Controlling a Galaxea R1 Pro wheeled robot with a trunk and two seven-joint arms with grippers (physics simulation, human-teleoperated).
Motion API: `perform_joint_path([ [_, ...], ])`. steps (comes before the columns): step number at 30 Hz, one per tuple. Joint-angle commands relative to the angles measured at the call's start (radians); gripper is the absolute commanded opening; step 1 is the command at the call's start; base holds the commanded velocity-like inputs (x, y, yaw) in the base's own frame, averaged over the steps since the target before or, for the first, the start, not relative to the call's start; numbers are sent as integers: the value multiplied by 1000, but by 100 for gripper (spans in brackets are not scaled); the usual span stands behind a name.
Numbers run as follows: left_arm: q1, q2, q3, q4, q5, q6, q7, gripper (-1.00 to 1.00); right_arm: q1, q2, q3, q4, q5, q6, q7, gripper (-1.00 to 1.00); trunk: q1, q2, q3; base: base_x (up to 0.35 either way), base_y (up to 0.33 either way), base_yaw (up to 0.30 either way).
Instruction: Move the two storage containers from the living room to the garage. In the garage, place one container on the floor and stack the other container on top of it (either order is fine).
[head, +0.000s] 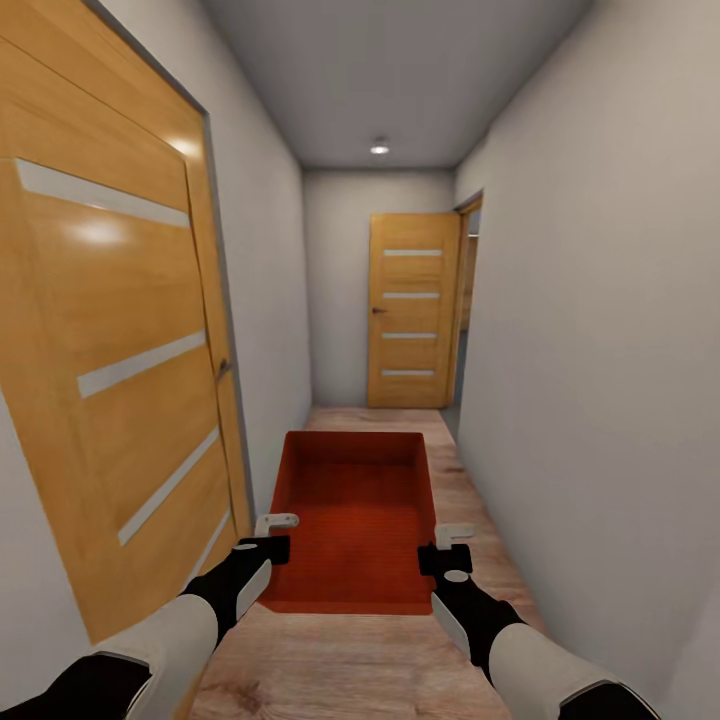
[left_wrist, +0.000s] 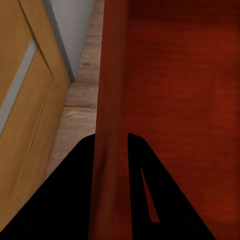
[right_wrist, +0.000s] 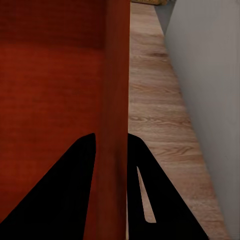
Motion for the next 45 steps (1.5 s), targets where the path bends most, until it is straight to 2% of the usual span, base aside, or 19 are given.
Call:
perform_joint_path([
  [1, -1, 45, 48, -5, -16, -38, 21, -100, -1, -1, -15, 26, -16, -7, -8, -100, 1, -1, -1, 323, 0, 0],
  [45, -1, 45, 48, -5, -16, -38, 21, -100, -1, -2, -15, 26, -16, -5, -8, -100, 1, -1, -1, 323, 0, 0],
])
